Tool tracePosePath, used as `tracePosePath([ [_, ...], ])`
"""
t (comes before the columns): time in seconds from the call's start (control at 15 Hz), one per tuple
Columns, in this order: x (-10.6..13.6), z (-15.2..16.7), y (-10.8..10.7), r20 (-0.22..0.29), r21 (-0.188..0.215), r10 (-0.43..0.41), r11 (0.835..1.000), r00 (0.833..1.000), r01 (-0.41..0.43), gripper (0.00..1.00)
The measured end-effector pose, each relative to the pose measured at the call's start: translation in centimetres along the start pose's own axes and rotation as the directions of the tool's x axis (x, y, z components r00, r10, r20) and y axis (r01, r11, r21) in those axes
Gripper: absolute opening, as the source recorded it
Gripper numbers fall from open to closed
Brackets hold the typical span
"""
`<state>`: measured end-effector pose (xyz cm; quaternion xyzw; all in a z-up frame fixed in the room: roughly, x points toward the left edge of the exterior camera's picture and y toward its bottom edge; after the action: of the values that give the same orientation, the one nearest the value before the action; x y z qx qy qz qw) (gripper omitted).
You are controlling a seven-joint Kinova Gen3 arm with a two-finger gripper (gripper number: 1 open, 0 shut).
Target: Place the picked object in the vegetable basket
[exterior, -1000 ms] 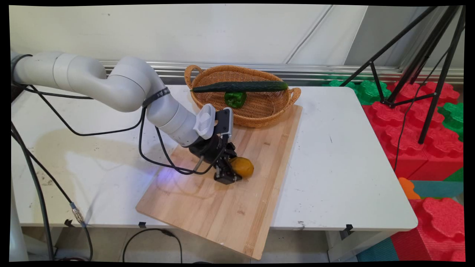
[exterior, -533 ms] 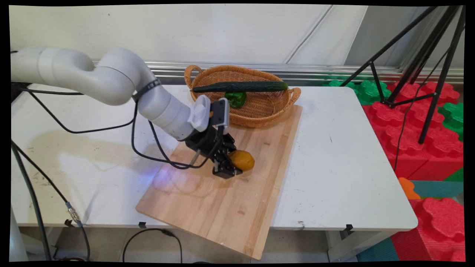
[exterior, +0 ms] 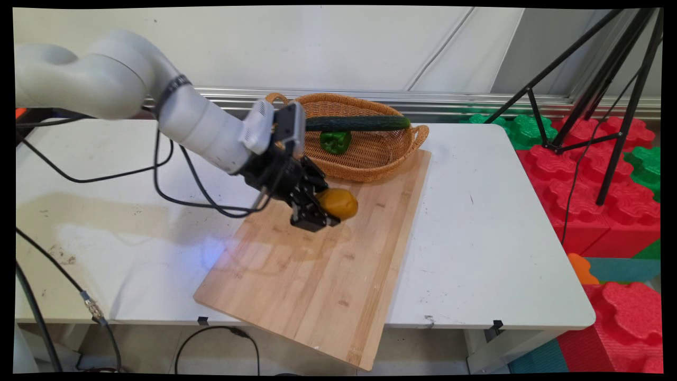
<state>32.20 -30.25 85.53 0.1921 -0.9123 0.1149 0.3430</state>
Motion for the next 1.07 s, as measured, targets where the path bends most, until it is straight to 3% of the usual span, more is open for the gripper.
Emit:
tracePosePath([
  [0.6,-0.7,-5.7,-1.8,-0.084,0.068,-0.077,0.994,0.994,0.083,0.0],
  [1.07,-1.2,-7.8,-5.3,-0.163,0.159,-0.158,0.97,0.974,0.184,0.0],
])
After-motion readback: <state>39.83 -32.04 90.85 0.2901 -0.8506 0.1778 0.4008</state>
